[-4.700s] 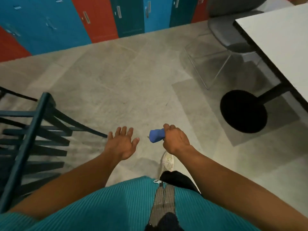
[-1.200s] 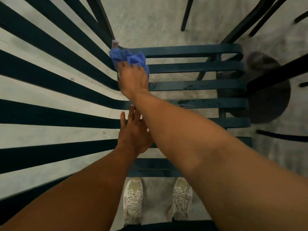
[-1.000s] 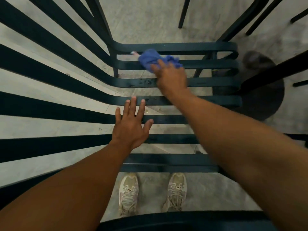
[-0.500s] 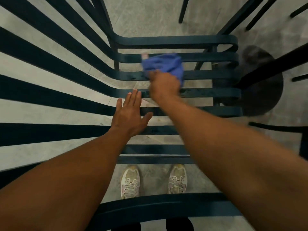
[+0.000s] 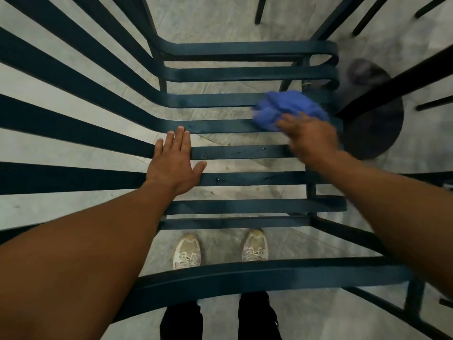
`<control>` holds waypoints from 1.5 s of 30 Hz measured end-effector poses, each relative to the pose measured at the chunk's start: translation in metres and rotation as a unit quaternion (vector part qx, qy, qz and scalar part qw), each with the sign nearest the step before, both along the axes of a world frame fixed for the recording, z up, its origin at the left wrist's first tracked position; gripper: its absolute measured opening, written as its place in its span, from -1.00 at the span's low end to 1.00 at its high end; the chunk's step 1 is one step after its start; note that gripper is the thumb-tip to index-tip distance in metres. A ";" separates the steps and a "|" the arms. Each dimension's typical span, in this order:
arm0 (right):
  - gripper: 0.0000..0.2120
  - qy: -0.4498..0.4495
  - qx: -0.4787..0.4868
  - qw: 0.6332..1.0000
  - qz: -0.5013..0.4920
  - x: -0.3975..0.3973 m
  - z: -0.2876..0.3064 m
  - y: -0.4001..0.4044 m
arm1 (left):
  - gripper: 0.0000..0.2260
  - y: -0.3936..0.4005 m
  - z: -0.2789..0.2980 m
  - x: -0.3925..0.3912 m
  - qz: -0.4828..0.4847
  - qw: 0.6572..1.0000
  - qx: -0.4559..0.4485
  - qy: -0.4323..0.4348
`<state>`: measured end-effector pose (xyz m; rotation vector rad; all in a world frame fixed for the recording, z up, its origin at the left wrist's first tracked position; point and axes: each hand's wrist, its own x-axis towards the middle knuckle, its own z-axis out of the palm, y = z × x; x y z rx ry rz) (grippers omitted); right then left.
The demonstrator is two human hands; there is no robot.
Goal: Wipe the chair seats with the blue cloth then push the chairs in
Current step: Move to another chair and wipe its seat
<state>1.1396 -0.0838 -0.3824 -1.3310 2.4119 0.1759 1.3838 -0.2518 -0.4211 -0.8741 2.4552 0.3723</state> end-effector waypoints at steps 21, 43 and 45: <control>-0.54 -0.092 0.065 0.968 0.224 0.087 -0.008 -0.037 | -0.56 -0.007 0.009 -0.007 0.095 0.990 0.048 0.091; -0.45 -0.316 0.042 0.948 -0.011 0.177 -0.014 -0.085 | -0.58 -0.016 0.011 -0.006 0.073 0.994 0.078 0.032; -0.52 -0.306 0.056 0.948 0.064 0.159 -0.007 -0.070 | -0.55 -0.017 0.014 -0.007 0.067 0.994 0.085 0.010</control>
